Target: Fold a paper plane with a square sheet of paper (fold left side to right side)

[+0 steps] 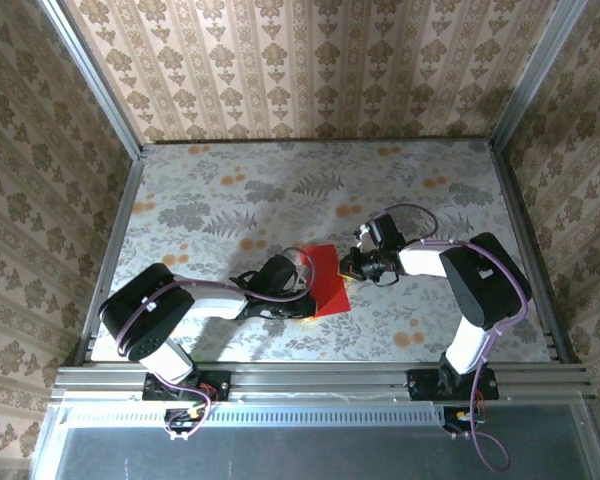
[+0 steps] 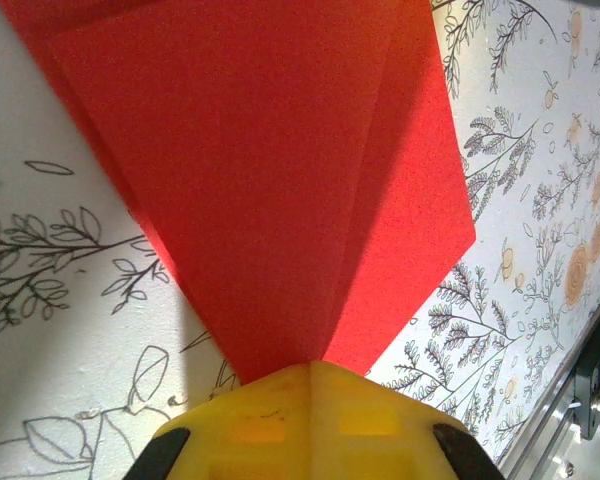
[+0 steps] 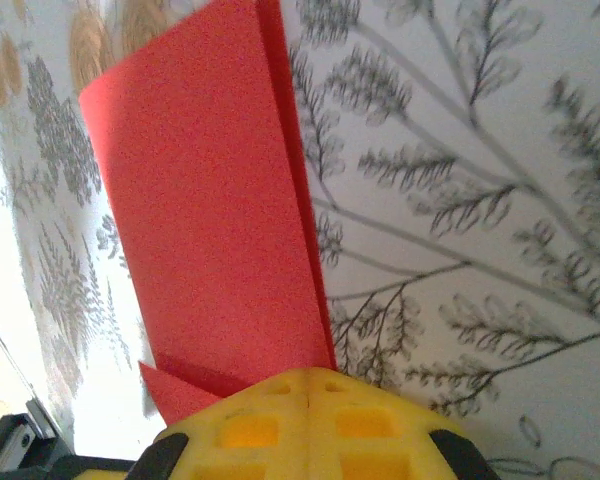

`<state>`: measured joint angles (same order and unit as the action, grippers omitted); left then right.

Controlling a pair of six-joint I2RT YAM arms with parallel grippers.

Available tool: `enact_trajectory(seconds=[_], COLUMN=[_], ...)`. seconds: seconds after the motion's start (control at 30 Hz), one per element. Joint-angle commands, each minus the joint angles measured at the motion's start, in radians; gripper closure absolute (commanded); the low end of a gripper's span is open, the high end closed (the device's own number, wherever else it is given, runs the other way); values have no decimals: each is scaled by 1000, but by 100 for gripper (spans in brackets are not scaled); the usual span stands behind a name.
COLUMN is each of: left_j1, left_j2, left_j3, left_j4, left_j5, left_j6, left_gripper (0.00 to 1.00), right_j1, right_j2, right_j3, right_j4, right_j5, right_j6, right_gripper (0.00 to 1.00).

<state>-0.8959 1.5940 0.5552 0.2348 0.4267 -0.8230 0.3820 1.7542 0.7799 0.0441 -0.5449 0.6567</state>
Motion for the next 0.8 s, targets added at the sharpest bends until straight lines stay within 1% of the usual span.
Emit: enact_trajectory(seconds=[0.0,0.2,0.33,0.5,0.67,0.77], left_j1=[-8,-5,-1,6,12,14], left_j2=[22,0,-14,-15,-14,-16], left_j3=[-48,-27,-12,1,21,40], left_j4=[-101,-97,-111,-117,-121,-133], left_j5=[-36,-26,-28,-23,-8,2], left_j6=[-9,-4,4,12,21,27], left_gripper=[100,100,100,100,100,100], right_j1=[-11,-10,32,92,95,95], right_j2=[7,-105,-150,-105,-45,-16], right_j3=[20,11,-28,-50,-60,-58], right_j4=[-50,-66,-15,40,44,16], right_j5=[22,5,-30,-37,-3,19], right_j6=[-32,-27,16,55,59,47], right_gripper=[100,100,100,100,100,100])
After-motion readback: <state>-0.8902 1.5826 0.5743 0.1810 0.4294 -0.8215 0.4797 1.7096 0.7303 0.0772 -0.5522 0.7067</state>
